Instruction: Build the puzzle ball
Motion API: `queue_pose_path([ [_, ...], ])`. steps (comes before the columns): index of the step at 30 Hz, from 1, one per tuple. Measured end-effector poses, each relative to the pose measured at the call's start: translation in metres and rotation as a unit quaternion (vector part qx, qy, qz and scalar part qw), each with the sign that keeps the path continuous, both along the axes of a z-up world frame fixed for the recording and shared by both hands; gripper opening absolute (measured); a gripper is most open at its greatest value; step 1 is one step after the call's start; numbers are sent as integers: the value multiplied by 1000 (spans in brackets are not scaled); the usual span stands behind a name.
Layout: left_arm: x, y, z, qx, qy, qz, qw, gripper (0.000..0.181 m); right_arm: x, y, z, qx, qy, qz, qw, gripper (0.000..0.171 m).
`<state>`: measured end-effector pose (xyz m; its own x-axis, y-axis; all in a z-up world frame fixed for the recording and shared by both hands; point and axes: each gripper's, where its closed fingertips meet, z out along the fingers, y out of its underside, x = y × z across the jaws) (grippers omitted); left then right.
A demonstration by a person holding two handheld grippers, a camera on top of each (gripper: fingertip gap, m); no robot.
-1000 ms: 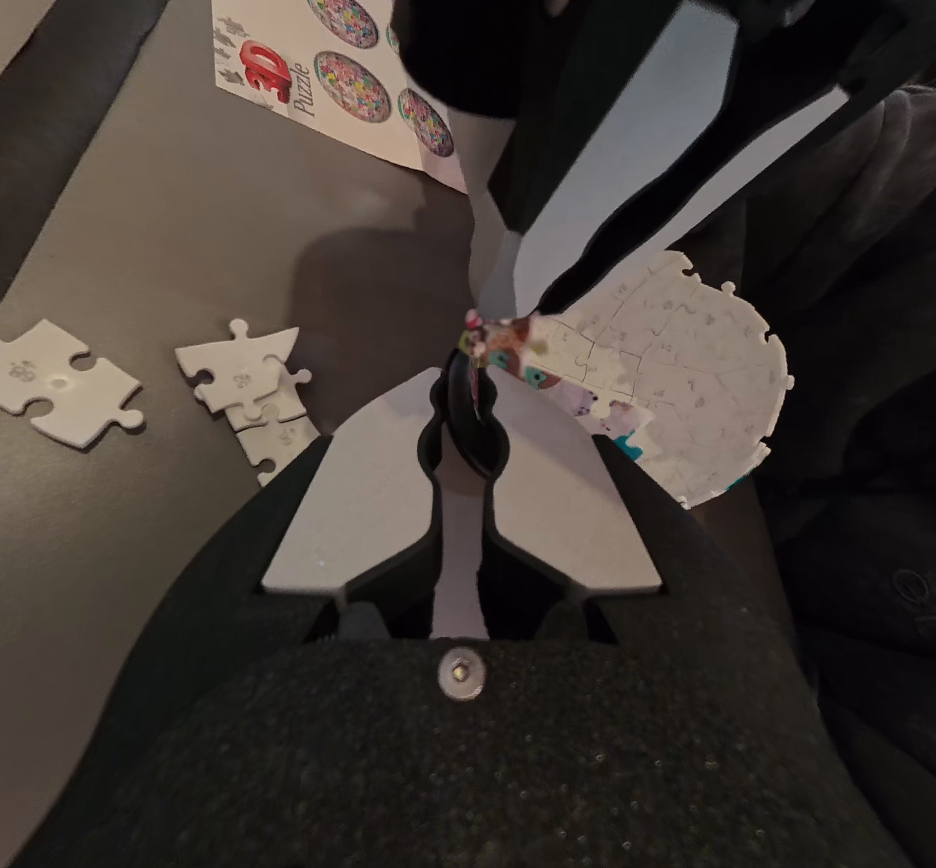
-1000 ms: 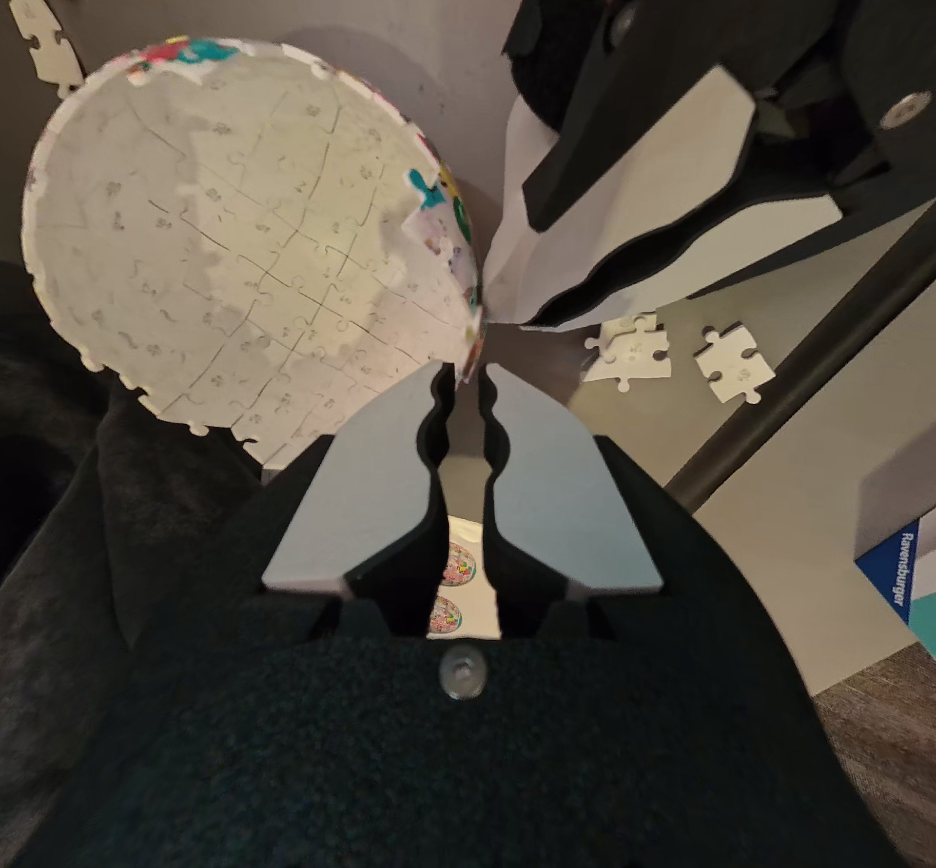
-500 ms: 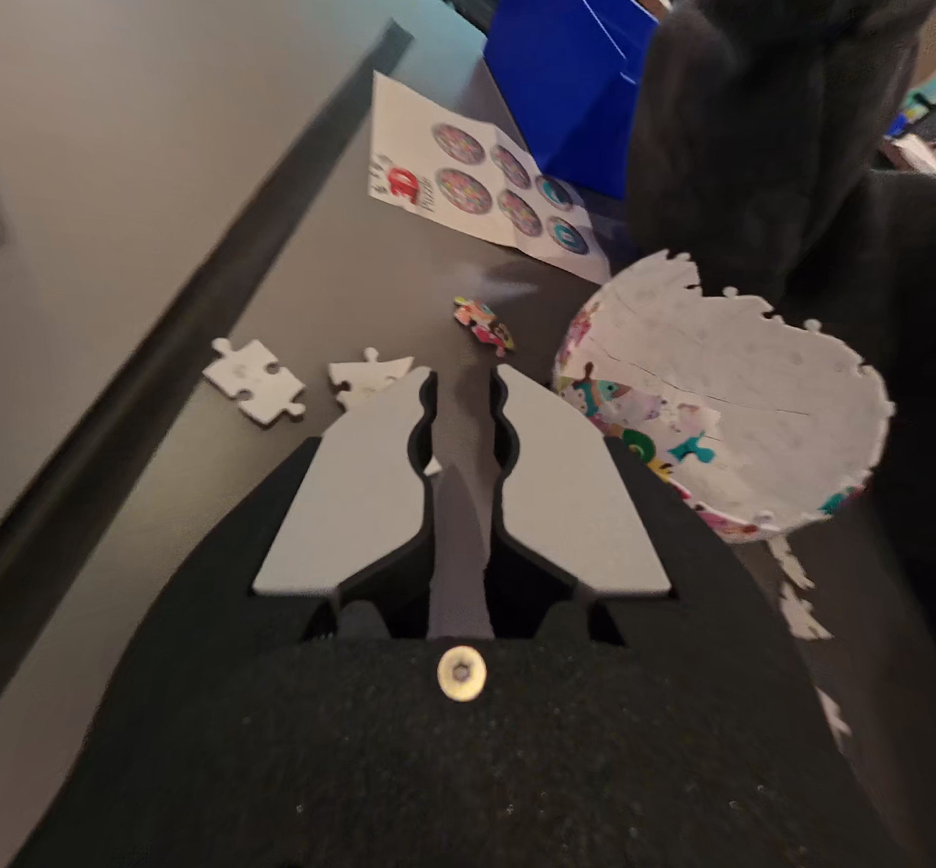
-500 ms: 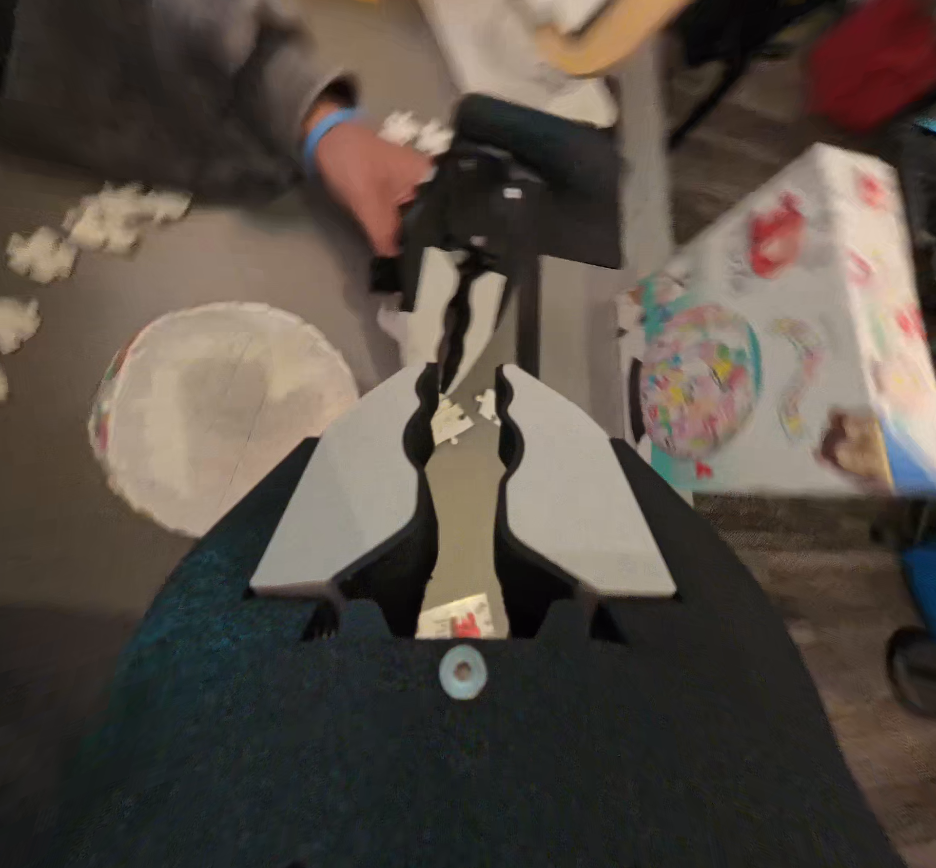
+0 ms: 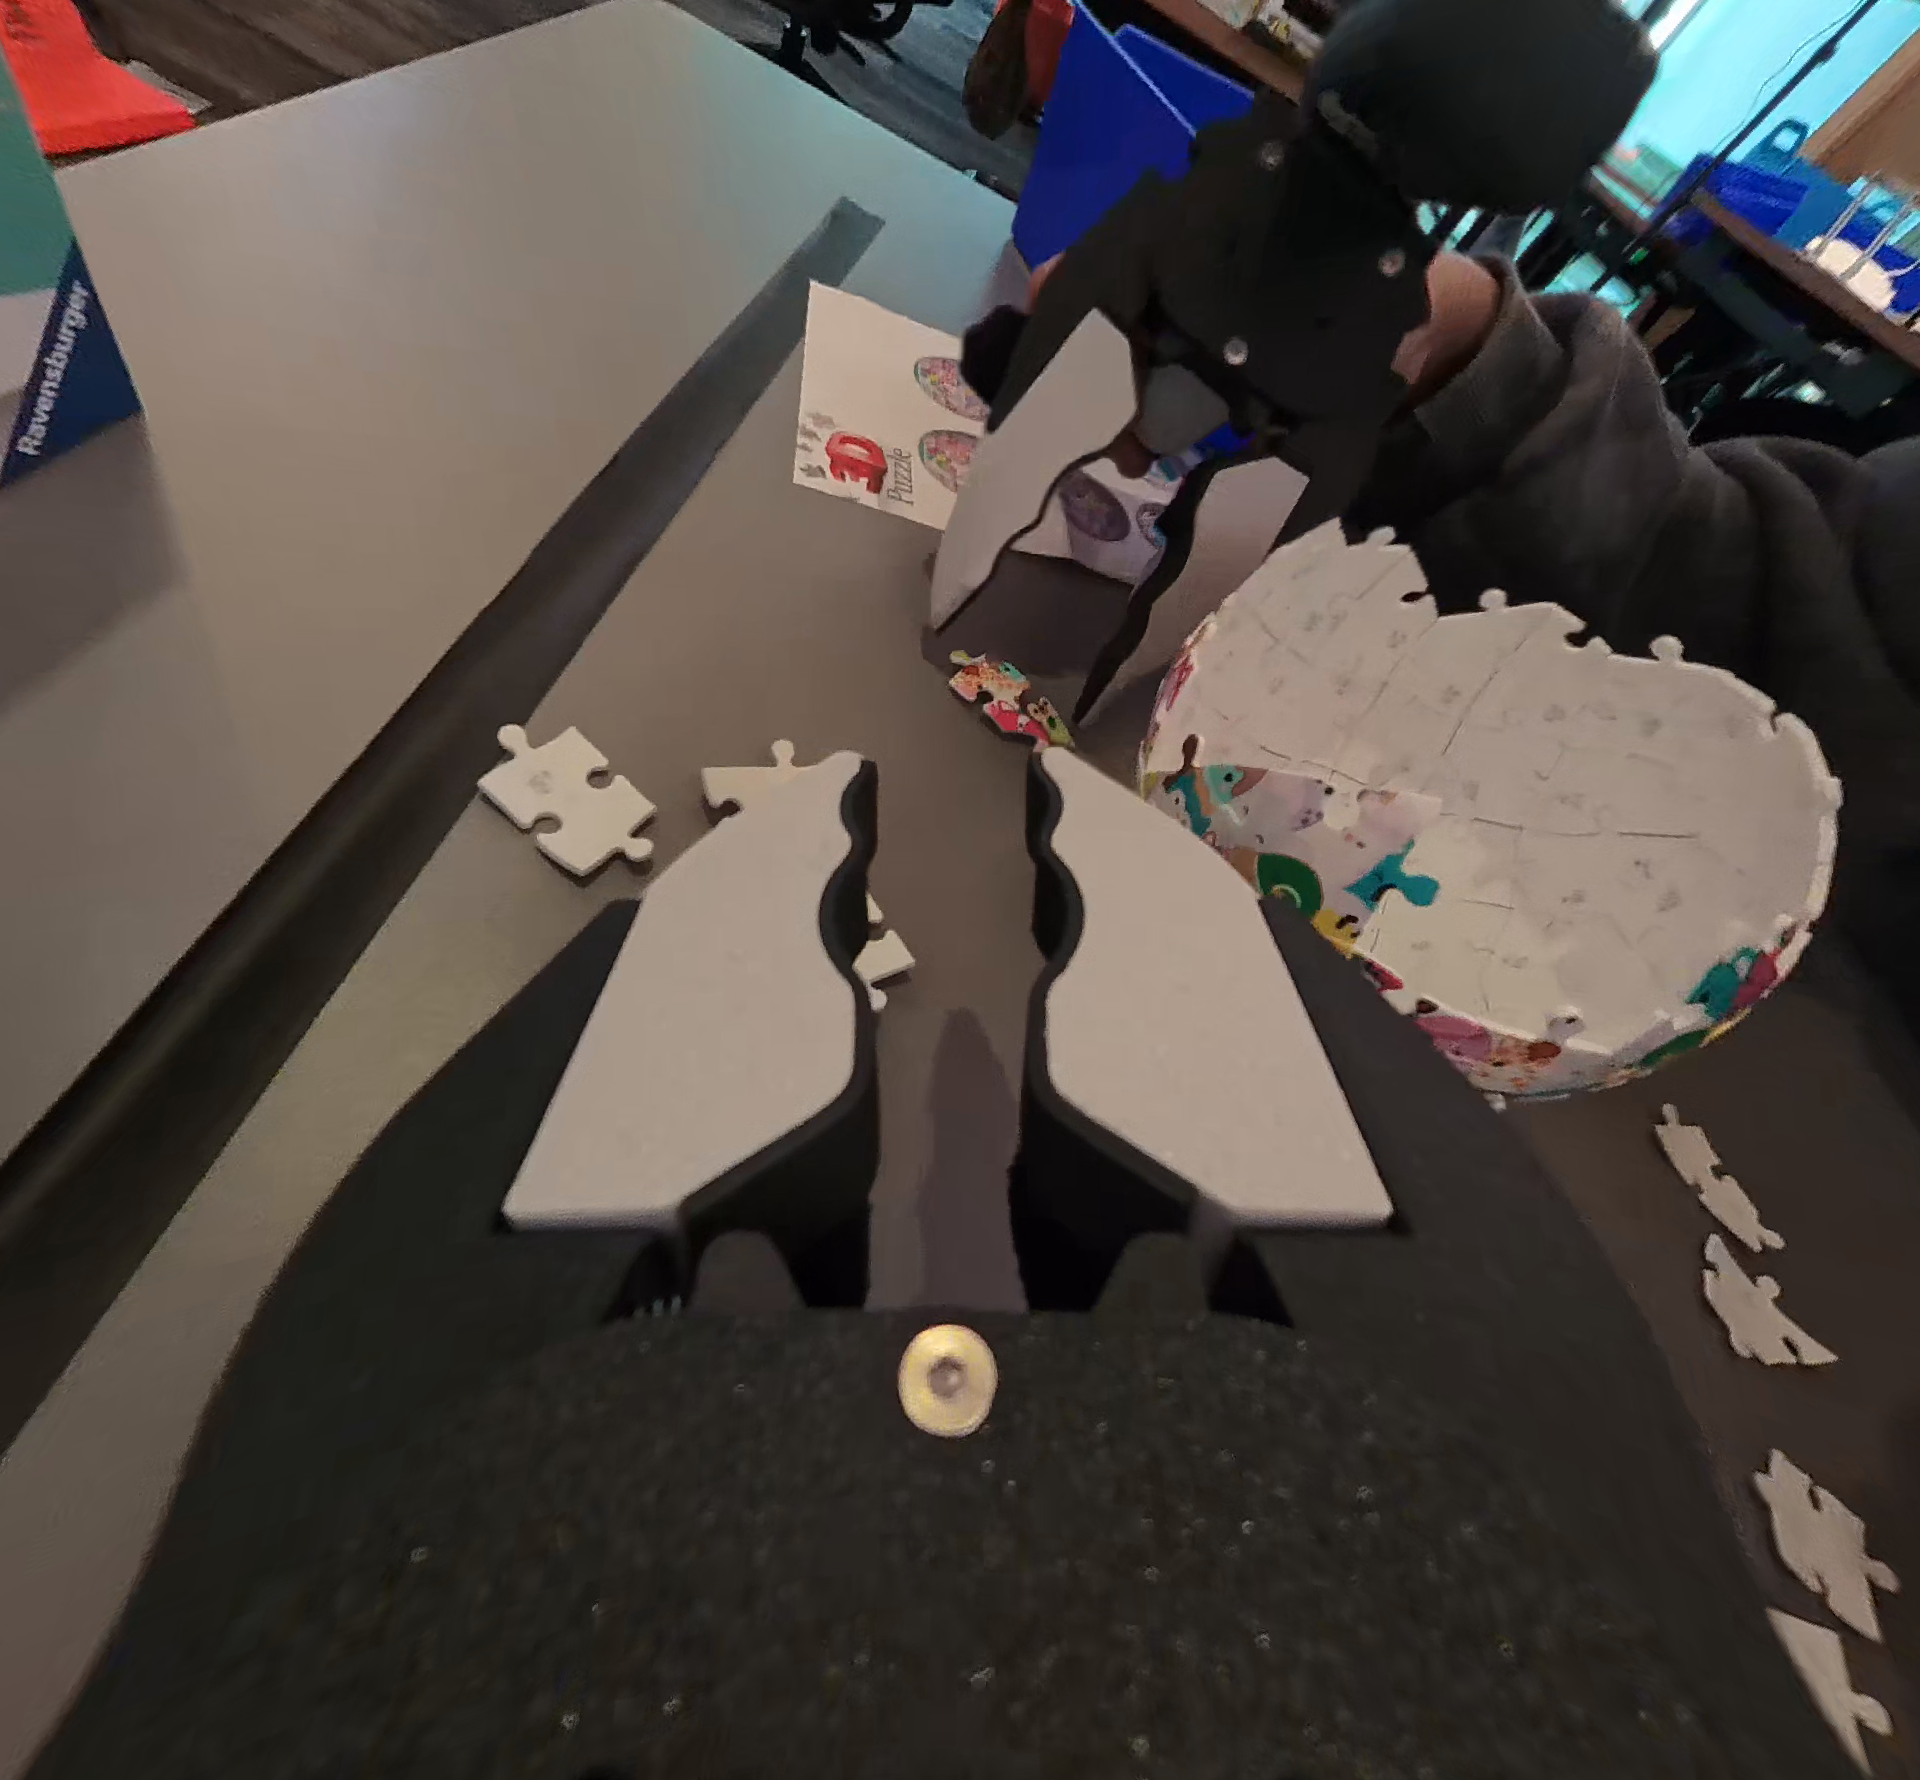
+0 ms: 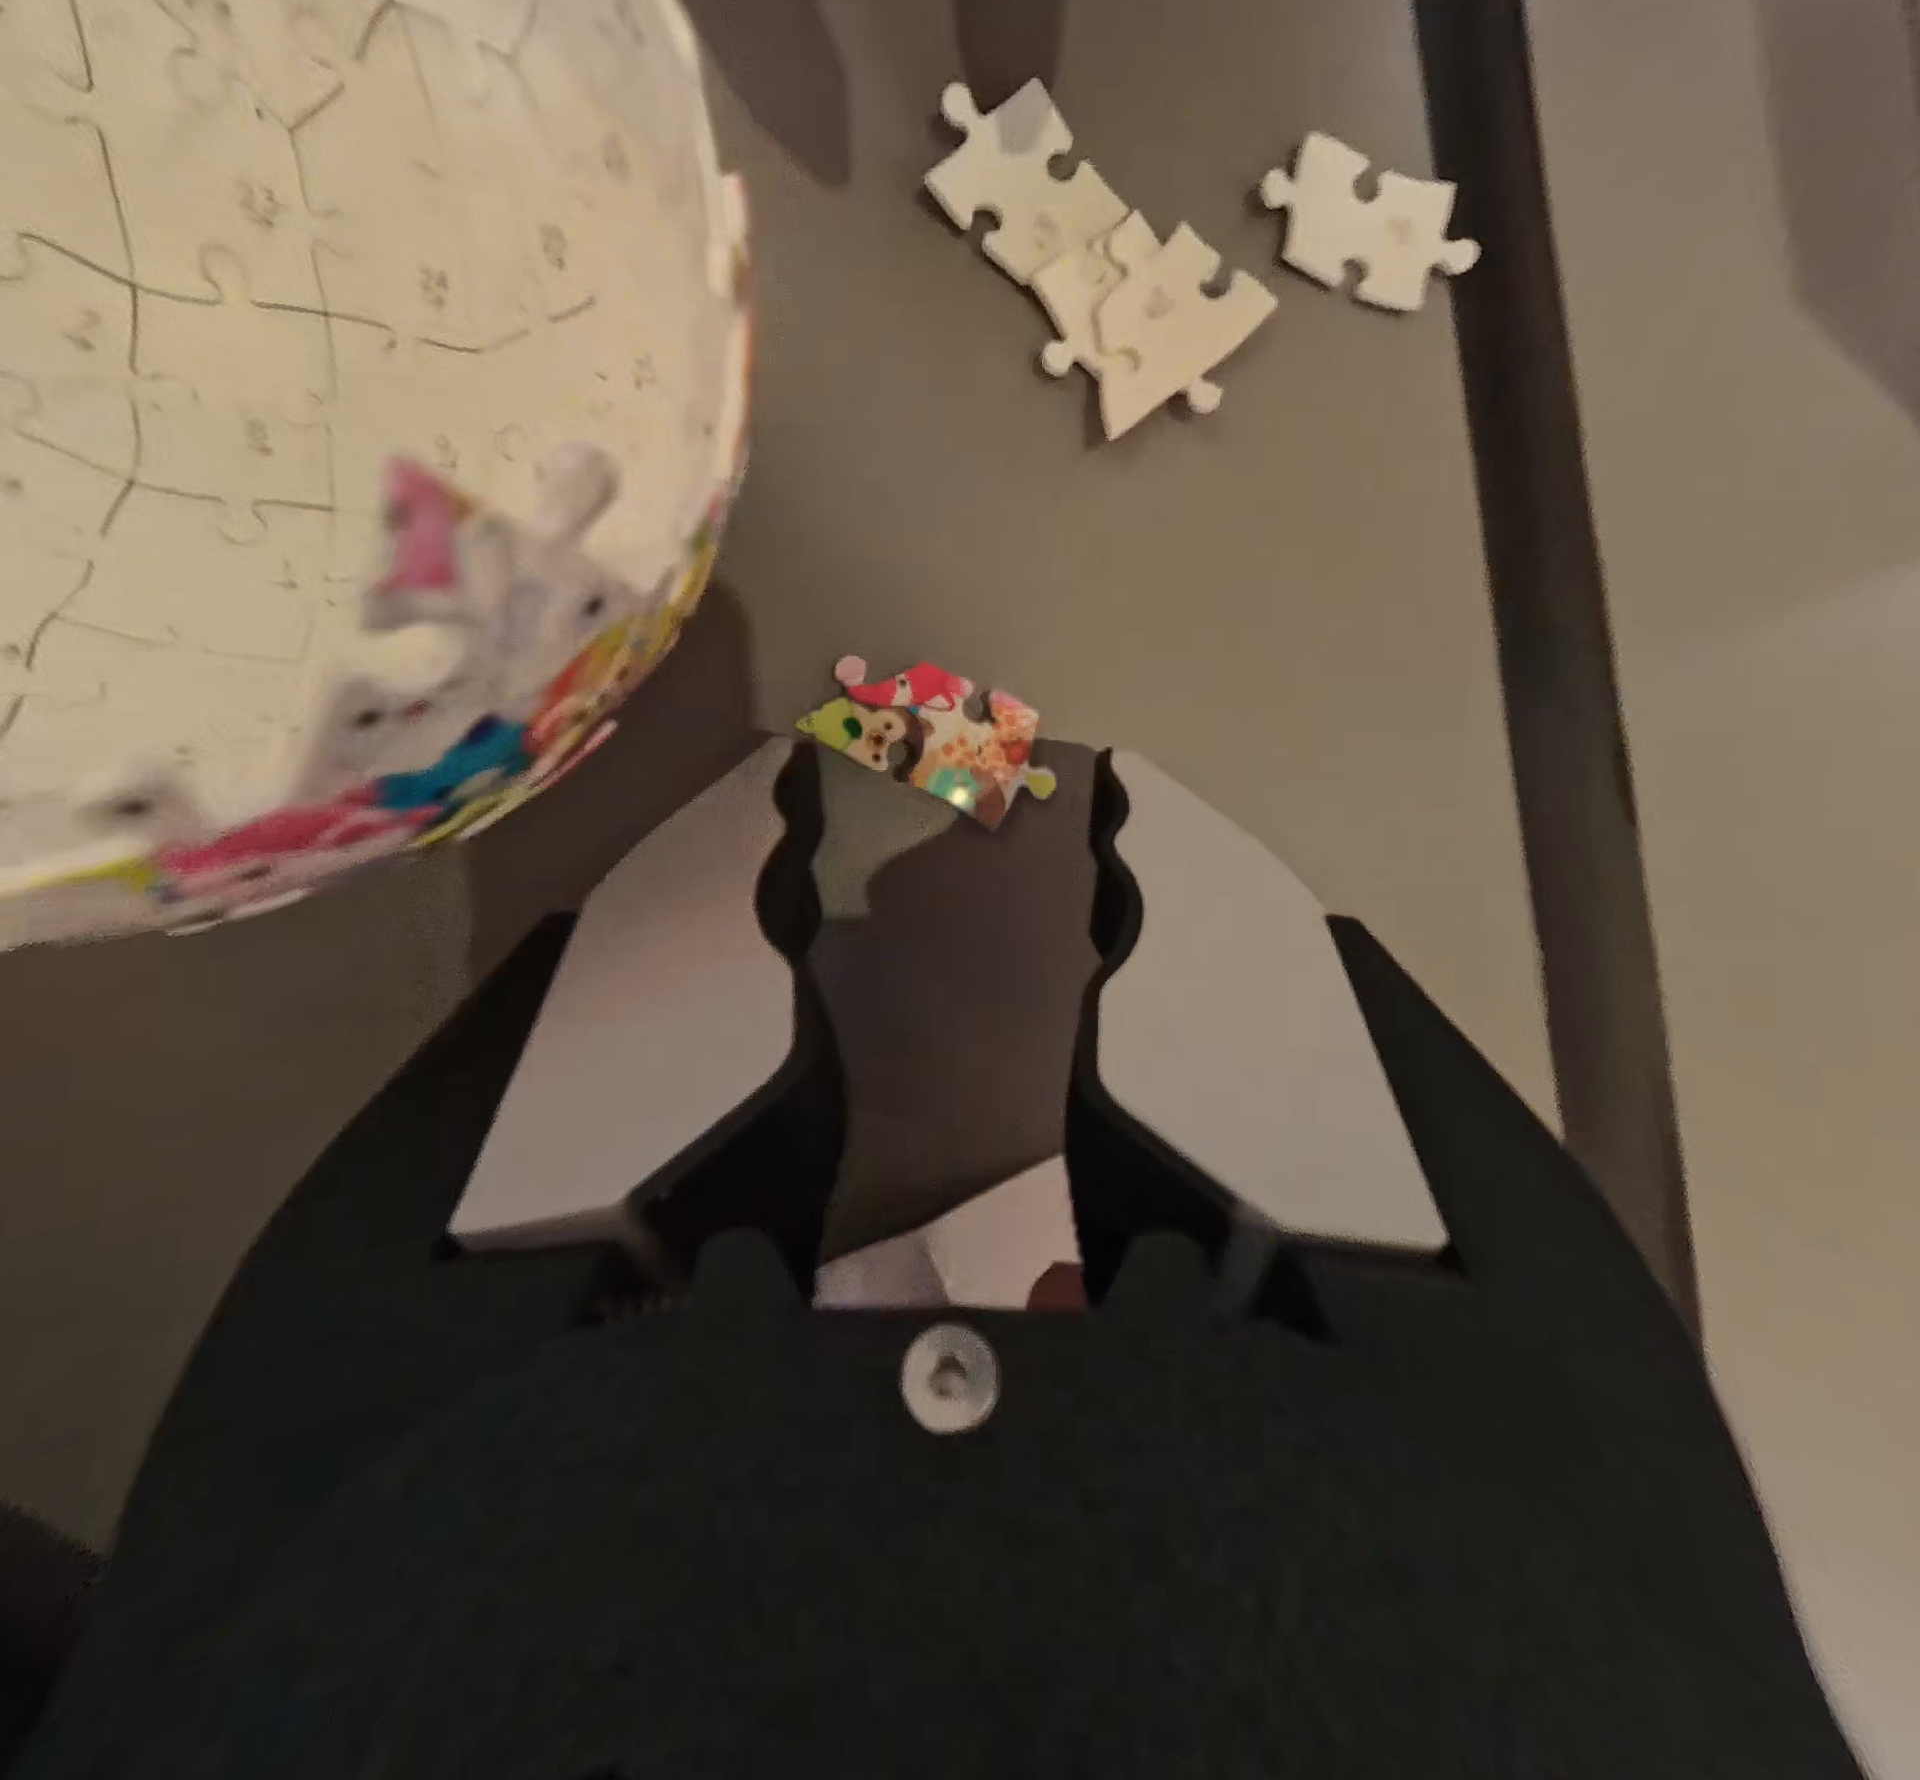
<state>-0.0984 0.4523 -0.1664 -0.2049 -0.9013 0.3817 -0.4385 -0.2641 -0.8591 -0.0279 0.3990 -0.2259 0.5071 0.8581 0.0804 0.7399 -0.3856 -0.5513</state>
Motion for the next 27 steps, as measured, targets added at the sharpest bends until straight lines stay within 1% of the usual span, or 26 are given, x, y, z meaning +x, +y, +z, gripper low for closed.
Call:
queue_pose_path([
  [1,0,-1,-1,5,1,0,1000,27,-2,-1,-4,-22,5,7,1000,53],
  [2,0,-1,-1,6,3,0,1000,27,-6,-2,-4,-39,17,15,999,53],
  [5,0,-1,-2,-1,6,-2,1000,27,-6,1,-4,-32,11,21,999,42],
  [9,-1,4,2,-16,-4,5,1000,27,-1,0,-4,-28,7,1,1000,40],
  [10,-2,7,4,-17,-8,9,1000,26,2,0,-2,-23,4,-8,1000,38],
  [11,-2,10,6,-15,-12,15,1000,27,9,2,0,-11,-4,-21,1000,28],
  [12,-4,14,10,-16,-19,20,999,26,15,5,4,3,-4,-32,999,25],
  [16,-15,19,37,-36,-40,23,998,26,30,10,39,44,27,-60,997,25],
  [19,-19,14,84,-49,-90,37,994,26,32,11,83,105,55,-64,991,24],
  [21,-18,-9,122,-76,-125,8,989,27,15,6,133,168,122,-41,977,24],
  [23,-13,-38,144,-106,-119,-20,987,26,-18,-13,192,224,233,16,946,24],
  [24,-11,-61,156,-131,-126,-61,982,30,-34,-27,218,241,288,52,925,24],
  [25,-10,-83,164,-158,-128,-97,974,36,-49,-41,241,255,340,87,901,24],
  [26,-7,-102,170,-185,-126,-125,967,45,-61,-56,260,262,387,121,875,24],
  [27,-7,-120,178,-216,-133,-156,955,55,-71,-68,274,263,422,149,855,24],
])
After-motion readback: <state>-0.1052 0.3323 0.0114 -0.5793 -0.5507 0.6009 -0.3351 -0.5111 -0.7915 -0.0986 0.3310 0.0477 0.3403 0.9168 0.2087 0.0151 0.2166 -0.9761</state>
